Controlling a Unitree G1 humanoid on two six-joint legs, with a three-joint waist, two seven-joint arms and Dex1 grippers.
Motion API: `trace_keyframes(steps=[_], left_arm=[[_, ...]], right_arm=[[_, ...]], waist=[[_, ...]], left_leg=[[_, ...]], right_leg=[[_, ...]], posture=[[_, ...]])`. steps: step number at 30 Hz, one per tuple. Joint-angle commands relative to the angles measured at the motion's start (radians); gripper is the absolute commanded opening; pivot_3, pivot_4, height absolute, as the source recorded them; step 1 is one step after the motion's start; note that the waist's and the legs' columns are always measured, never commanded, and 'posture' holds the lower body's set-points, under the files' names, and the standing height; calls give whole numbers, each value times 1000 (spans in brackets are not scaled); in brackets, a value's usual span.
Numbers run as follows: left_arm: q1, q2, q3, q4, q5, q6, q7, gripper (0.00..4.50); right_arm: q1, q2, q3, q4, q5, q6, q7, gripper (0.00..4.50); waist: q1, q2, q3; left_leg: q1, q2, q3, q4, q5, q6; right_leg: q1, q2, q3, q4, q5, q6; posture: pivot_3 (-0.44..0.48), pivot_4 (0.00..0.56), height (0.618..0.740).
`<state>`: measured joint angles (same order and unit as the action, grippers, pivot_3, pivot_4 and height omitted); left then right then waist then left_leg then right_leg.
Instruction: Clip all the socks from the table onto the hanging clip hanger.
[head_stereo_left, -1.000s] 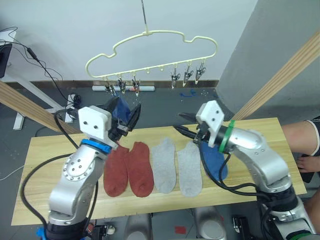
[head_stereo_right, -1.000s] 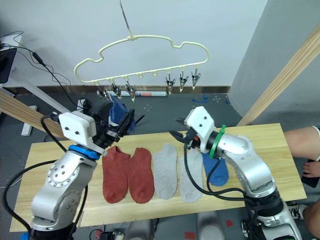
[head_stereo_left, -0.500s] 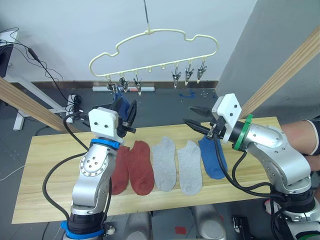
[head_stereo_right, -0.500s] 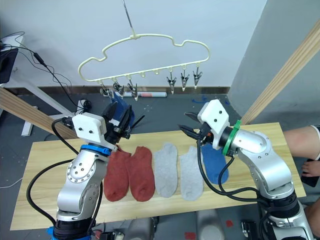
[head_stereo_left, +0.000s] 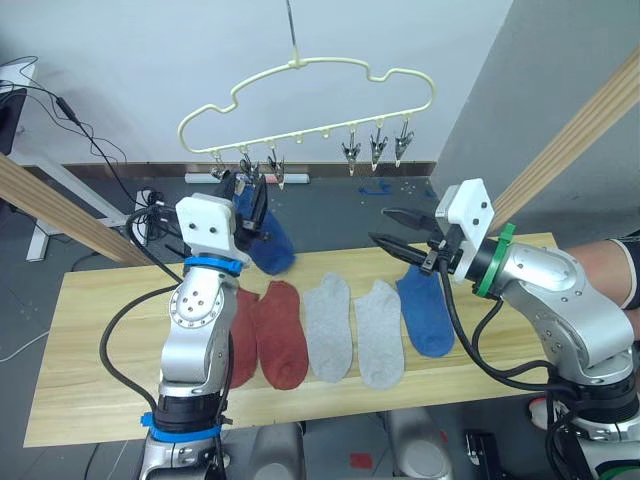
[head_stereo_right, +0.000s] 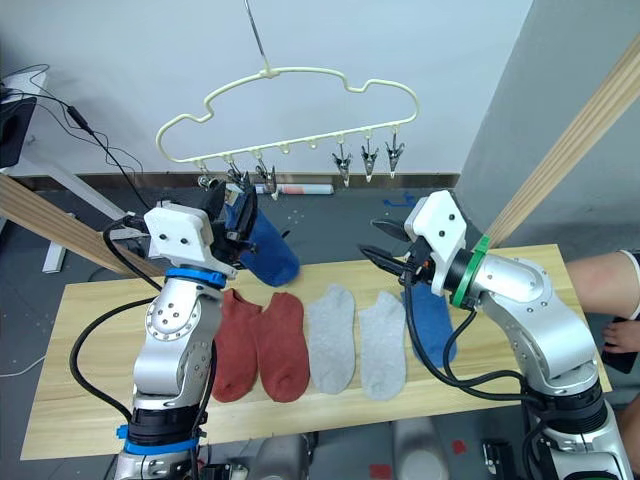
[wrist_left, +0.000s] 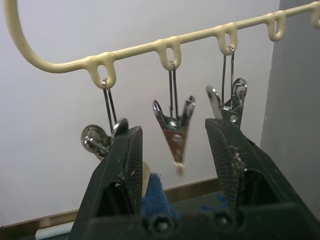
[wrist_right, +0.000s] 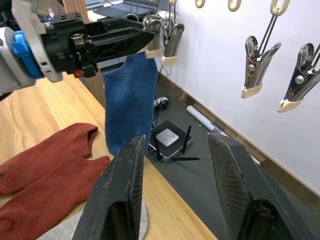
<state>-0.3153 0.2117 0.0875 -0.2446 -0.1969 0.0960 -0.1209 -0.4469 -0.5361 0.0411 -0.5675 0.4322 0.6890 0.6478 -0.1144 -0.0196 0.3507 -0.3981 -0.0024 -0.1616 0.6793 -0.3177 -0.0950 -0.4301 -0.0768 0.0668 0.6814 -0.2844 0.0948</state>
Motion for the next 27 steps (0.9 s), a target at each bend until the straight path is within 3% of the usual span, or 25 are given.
trace_keyframes(steps=[1, 27], left_arm=[[-19, -4, 14, -2, 8, -35, -5, 2180], [-87, -25, 25, 48, 35, -53, 28, 2180]], right_arm=[[-10, -3, -32, -35, 29, 3, -11, 2049], [-3, -15, -56, -59, 137, 45, -31, 2049]], waist=[[0, 0, 0], [-1, 0, 0]], left_leg=[[0, 0, 0, 0, 0, 0], [0, 0, 0, 0, 0, 0]], right_leg=[[0, 0, 0, 0, 0, 0], [0, 0, 0, 0, 0, 0]], posture=[[-189, 356, 740], [-198, 355, 740]])
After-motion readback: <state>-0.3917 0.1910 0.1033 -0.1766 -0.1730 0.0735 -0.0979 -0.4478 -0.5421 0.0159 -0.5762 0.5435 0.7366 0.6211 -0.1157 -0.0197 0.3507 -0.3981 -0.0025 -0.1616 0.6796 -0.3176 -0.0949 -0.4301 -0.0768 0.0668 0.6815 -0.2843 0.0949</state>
